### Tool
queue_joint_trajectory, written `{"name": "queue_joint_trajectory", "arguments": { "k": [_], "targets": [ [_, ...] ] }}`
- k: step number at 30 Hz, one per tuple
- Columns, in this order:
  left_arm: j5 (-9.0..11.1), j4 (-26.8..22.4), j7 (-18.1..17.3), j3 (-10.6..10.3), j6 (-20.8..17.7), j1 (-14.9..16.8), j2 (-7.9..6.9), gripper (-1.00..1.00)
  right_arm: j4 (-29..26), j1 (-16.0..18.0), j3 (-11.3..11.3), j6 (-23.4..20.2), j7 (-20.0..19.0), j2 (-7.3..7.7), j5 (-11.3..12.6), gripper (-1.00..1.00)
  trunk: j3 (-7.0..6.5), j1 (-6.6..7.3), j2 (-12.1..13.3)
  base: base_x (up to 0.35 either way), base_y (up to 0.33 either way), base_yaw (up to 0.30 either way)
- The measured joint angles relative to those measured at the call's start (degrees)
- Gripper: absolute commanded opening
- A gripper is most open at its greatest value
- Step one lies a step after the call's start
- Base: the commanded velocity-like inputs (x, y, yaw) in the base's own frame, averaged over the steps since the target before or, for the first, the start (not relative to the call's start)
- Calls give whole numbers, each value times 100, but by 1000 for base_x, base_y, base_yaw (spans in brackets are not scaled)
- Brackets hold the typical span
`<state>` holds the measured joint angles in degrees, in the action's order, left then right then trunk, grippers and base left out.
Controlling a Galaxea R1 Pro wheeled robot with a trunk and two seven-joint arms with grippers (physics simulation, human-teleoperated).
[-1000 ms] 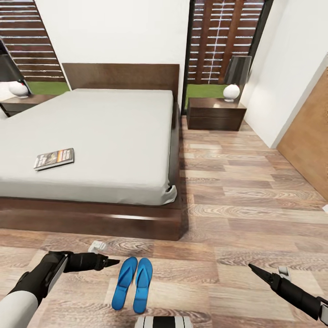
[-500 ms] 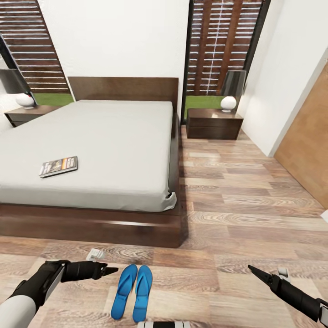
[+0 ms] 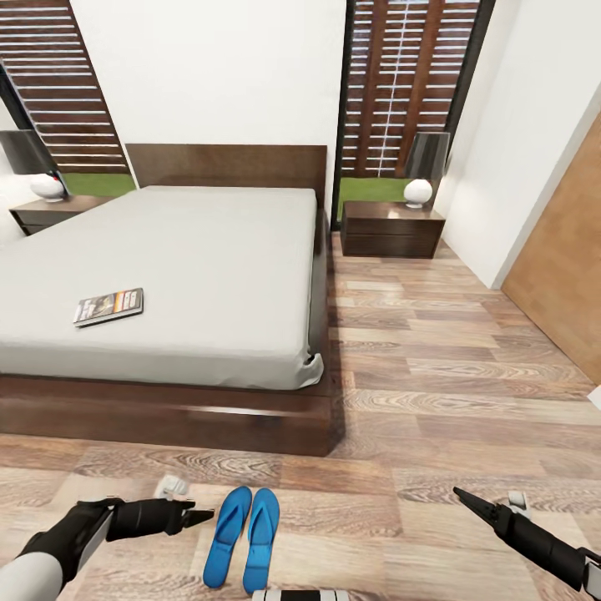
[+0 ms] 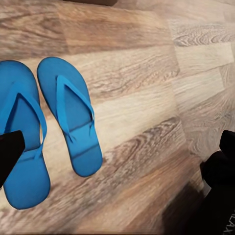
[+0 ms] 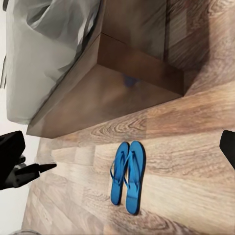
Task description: In the bedroom, move the book from the bed onto either nightstand, and place the two sandals side by side next to the bed.
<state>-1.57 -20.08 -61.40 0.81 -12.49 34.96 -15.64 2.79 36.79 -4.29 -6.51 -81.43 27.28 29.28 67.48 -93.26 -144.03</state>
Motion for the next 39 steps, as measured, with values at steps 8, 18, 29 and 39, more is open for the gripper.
{"name": "queue_joint_trajectory", "arguments": {
  "k": [8, 18, 29, 39],
  "targets": [
    [24, 710, -1, 66, 569, 0, -28, 100, 2, 3, -9, -13, 9, 5, -19, 100, 0, 0, 0, 0, 0, 0],
    [664, 1710, -32, 295, 1392, -60, -182, 100, 16, -77, -17, -28, 20, 17, 13, 100, 0, 0, 0, 0, 0, 0],
    [1078, 1899, -412, 312, 1618, -244, -237, 100, 18, -377, -16, -27, 58, -11, 45, 100, 0, 0, 0, 0, 0, 0],
    [1151, 1913, -507, 311, 1648, -340, -205, 100, 18, -524, -18, -7, 91, -36, 46, 100, 0, 0, 0, 0, 0, 0]
  ]
}}
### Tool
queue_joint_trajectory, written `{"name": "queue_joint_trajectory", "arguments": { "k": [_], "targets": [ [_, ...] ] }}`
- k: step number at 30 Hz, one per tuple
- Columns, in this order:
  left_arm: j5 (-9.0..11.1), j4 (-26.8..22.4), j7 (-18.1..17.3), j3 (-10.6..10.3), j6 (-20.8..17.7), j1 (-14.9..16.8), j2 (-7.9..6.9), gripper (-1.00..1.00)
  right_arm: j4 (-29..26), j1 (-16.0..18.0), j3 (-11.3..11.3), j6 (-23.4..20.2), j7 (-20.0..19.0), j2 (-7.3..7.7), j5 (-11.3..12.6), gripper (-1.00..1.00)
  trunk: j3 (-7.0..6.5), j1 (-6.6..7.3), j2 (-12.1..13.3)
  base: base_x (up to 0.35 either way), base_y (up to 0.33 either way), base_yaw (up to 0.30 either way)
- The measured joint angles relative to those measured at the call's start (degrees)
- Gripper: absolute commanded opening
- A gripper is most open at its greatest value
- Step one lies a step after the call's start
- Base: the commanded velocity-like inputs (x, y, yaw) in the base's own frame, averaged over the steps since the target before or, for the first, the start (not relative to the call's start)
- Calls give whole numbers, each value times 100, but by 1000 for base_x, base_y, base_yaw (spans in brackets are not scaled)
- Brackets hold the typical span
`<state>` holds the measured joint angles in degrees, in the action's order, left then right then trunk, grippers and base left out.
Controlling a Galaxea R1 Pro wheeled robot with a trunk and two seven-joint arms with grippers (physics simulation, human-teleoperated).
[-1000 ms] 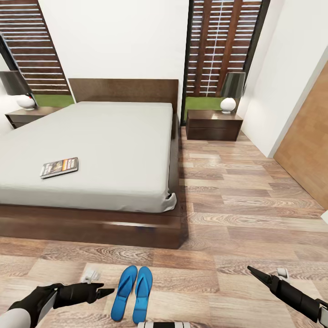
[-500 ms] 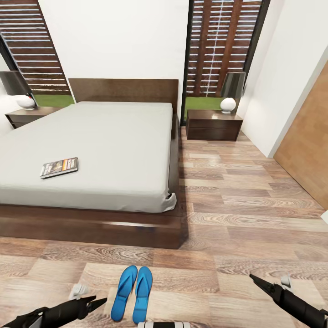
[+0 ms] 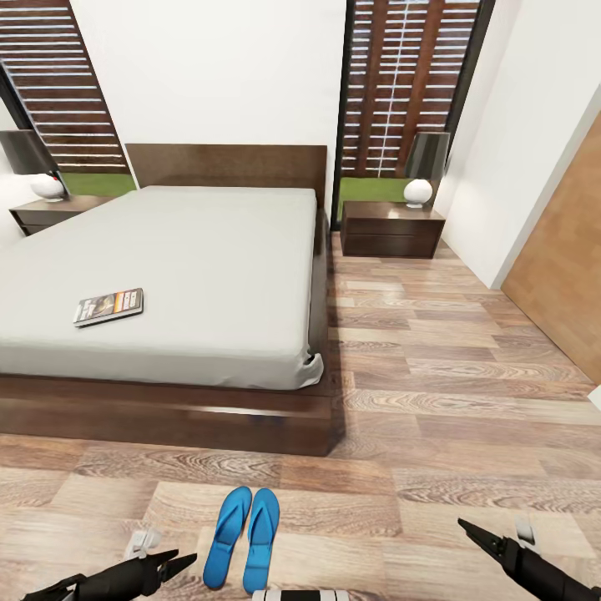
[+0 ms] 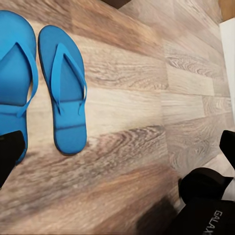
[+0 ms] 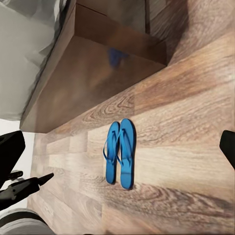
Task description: In the bedroom, move the book from the bed onto either nightstand, and place the two sandals side by side next to the bed.
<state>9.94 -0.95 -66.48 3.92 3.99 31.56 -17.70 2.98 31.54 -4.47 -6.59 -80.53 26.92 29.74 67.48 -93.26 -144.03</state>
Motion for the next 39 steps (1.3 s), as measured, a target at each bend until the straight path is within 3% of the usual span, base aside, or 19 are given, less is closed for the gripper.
{"name": "queue_joint_trajectory", "arguments": {
  "k": [17, 27, 39],
  "targets": [
    [27, -1, -8, 13, 22, -82, 12, 100, 0, -42, -3, 11, 3, -4, 4, 100, 0, 0, 0, 0, 0, 0],
    [342, -3, -12, 11, 23, -83, 27, 100, 0, -43, -2, 16, 1, -11, 8, 100, 0, 0, 0, 0, 0, 0],
    [394, -7, -4, 10, 19, -83, 30, 100, 0, -43, -1, 20, 1, -12, 9, 100, 0, 0, 0, 0, 0, 0]
  ]
}}
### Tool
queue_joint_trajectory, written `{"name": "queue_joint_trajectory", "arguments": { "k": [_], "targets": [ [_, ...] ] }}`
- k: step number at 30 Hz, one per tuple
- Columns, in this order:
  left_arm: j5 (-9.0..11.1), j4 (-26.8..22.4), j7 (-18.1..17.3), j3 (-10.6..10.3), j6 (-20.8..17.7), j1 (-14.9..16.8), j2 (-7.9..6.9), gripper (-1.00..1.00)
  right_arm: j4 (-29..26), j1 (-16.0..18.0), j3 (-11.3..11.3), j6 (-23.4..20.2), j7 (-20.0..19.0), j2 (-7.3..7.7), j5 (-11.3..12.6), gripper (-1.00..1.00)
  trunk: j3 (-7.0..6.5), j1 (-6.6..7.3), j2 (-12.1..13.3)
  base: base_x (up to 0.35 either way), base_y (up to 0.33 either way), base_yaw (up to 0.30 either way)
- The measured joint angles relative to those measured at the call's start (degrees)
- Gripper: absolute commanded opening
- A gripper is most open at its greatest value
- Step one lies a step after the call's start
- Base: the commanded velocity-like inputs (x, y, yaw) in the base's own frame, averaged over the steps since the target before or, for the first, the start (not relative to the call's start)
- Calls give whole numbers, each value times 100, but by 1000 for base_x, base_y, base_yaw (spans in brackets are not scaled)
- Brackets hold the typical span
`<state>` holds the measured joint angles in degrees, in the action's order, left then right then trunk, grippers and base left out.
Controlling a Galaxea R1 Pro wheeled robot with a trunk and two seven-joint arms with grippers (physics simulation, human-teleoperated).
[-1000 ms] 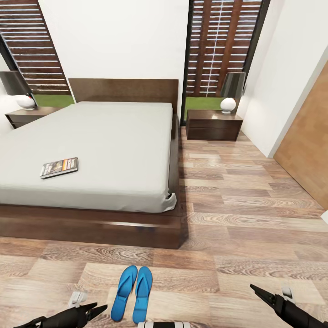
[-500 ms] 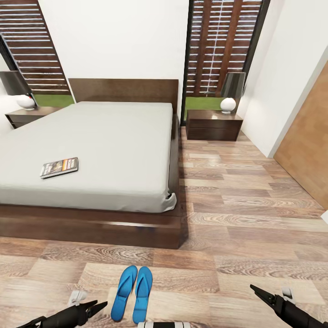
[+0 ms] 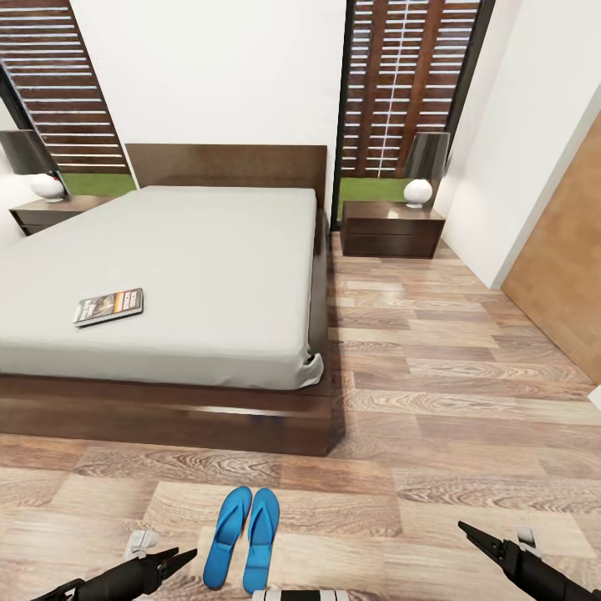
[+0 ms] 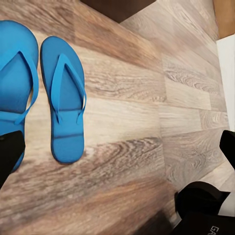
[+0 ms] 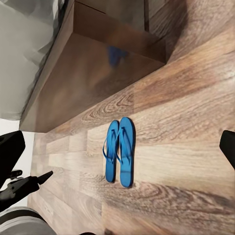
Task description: In the bedroom, move the book from the bed onto either nightstand, and place the two sandals side by side next to the bed.
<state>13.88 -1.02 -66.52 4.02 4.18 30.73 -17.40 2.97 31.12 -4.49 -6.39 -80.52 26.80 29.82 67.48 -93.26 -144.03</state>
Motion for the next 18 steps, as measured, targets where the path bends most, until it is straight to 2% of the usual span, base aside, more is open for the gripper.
{"name": "queue_joint_trajectory", "arguments": {
  "k": [6, 18],
  "targets": [
    [3, 0, 1, 0, 2, 0, 0, 100, 0, 0, -5, -3, 0, -47, 0, 100, 0, 0, 0, 0, 0, 0],
    [-1, 0, -4, 3, 2, 0, 0, 100, 0, 0, -11, -3, 0, -79, 6, 100, -265, 31, 16, 0, 0, 0]
  ]
}}
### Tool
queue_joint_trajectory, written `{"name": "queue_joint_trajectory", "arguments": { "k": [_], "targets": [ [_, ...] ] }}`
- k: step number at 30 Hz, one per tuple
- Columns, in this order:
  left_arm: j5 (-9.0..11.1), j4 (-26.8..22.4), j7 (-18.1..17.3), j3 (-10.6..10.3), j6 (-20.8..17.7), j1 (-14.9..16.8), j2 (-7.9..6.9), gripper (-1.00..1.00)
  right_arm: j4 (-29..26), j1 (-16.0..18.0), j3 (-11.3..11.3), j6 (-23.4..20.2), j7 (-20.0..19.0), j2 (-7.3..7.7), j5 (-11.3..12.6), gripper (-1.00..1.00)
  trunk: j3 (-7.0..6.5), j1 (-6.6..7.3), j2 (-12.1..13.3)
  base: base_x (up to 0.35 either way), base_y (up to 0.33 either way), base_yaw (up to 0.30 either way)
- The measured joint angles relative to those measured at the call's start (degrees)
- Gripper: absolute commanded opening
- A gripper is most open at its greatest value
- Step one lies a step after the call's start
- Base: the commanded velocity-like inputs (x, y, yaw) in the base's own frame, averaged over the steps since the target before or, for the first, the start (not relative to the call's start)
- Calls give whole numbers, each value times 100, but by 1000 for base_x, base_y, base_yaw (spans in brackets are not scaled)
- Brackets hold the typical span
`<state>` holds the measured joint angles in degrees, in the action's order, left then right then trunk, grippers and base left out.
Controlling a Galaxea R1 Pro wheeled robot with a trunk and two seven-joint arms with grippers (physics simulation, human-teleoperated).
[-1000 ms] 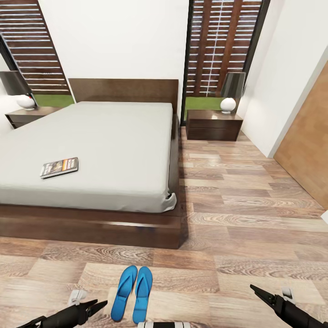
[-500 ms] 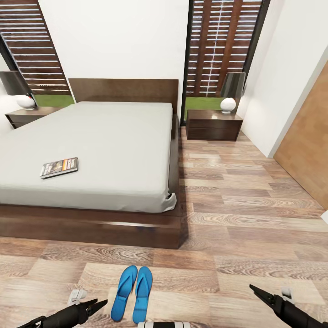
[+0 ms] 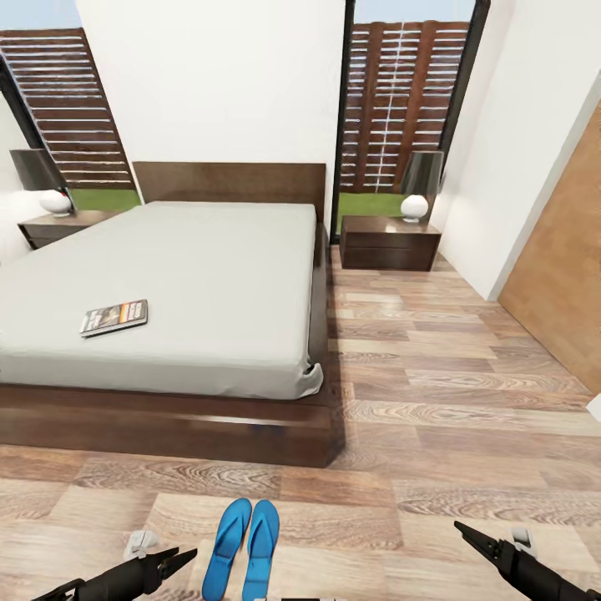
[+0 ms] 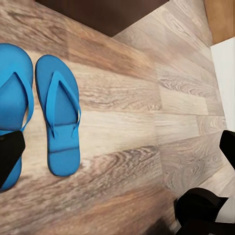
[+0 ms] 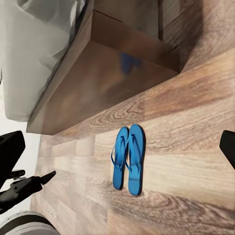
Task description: In the bedroom, move the book from the bed onto either nightstand, and place the two sandals side by side next to the bed.
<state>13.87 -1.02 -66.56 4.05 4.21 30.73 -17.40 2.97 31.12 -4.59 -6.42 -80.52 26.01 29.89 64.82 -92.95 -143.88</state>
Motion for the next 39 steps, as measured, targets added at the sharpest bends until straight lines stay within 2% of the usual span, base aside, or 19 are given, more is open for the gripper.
{"name": "queue_joint_trajectory", "arguments": {
  "k": [3, 39],
  "targets": [
    [3, 0, -2, 0, 1, 0, 0, 100, 0, 0, 0, -1, 0, -1, 1, 100, -67, 8, 4, 0, 0, 0],
    [15, -17, 33, 16, -28, 0, 10, 100, 0, 0, 2, 8, -5, -16, -3, 100, -67, 8, 4, 0, 0, 0]
  ]
}}
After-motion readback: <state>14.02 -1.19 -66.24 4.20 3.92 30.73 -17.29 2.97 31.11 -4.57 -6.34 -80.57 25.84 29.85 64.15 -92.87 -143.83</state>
